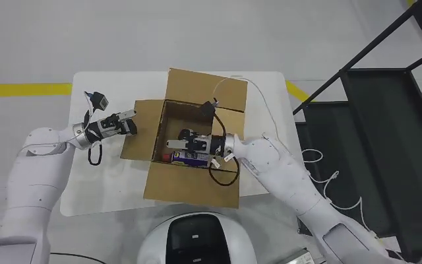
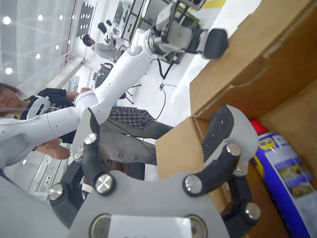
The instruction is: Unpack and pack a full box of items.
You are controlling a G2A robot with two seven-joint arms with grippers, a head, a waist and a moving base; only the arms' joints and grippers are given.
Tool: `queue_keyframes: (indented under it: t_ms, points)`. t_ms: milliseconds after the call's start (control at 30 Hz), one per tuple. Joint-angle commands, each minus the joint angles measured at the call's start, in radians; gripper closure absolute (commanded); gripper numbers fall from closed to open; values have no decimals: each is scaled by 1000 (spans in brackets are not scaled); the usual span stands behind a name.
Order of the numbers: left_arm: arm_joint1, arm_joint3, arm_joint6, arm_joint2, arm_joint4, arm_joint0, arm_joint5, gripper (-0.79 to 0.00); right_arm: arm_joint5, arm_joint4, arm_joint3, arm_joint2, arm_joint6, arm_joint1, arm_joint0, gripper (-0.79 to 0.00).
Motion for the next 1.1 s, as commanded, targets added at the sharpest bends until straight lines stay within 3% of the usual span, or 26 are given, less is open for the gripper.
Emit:
queue_keyframes:
  t_ms: [0, 233, 467, 667, 1067]
  points:
    - [-3, -14, -40, 16, -5, 1, 6, -785, 44, -29, -97, 132, -22, 28, -110, -785]
    - [-5, -50, -158, 45, -30, 3, 50, -785, 124, -80, -195, 394, -134, 71, -349, -785]
    - [-4, -81, -210, 61, -54, -1, 102, -785, 148, -136, -139, 491, -227, 81, -430, -785]
    - [-8, -77, -230, 84, -69, -8, 122, -785, 142, -54, -11, 437, -177, 73, -388, -785]
    - [-30, -18, -232, 180, -110, -57, 141, -785, 23, 30, 197, 312, -150, 44, -169, -785]
